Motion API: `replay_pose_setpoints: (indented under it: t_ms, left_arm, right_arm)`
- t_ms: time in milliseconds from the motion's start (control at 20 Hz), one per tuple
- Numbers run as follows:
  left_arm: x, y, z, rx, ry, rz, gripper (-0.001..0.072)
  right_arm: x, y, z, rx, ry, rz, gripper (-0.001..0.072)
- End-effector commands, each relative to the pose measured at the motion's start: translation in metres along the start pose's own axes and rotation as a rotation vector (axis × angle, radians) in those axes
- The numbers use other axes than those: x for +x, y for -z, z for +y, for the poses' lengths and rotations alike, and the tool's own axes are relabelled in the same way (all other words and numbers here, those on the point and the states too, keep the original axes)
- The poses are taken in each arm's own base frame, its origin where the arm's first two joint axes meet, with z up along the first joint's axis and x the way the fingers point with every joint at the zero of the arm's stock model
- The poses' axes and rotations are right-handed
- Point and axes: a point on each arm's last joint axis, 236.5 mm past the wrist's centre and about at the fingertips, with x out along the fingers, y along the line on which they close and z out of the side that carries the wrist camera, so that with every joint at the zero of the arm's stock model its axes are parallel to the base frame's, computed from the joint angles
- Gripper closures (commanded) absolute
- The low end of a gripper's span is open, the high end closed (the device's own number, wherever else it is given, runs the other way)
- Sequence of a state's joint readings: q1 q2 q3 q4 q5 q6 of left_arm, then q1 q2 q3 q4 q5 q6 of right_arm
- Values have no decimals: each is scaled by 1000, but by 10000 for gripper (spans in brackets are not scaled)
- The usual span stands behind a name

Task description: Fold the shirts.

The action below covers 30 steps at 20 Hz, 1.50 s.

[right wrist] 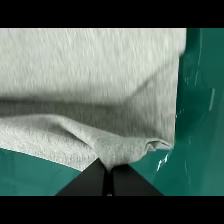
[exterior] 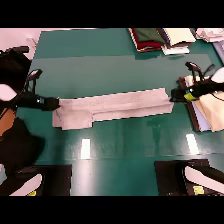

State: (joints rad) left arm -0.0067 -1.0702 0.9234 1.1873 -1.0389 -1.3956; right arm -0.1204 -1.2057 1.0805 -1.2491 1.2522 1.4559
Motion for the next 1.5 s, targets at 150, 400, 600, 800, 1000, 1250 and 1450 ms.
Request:
replay_pose_setpoints:
  t_ms: [150,400,600,800,1000,1250,1450]
  left_arm:
    - [38,-60,19,-4,-27,-59,687]
    - [40,-56,19,-7,-24,-39,120]
    - [40,-43,12,-23,1,14,408]
    - [40,-43,-9,-68,84,18,687]
    - [51,-44,-55,0,123,-7,688]
    - [62,-45,-125,36,187,-66,688]
    - [83,-35,-159,71,218,-54,689]
  right_arm:
    - [26,-52,3,14,-9,41,699]
    - [22,-85,13,26,-96,-15,254]
    - [12,-77,2,-10,-170,11,253]
    - [27,-35,-46,90,-186,114,213]
    - [64,-1,-68,213,-251,181,123]
    - [102,-10,-19,193,-432,193,171]
    - [105,-35,4,82,-401,108,698]
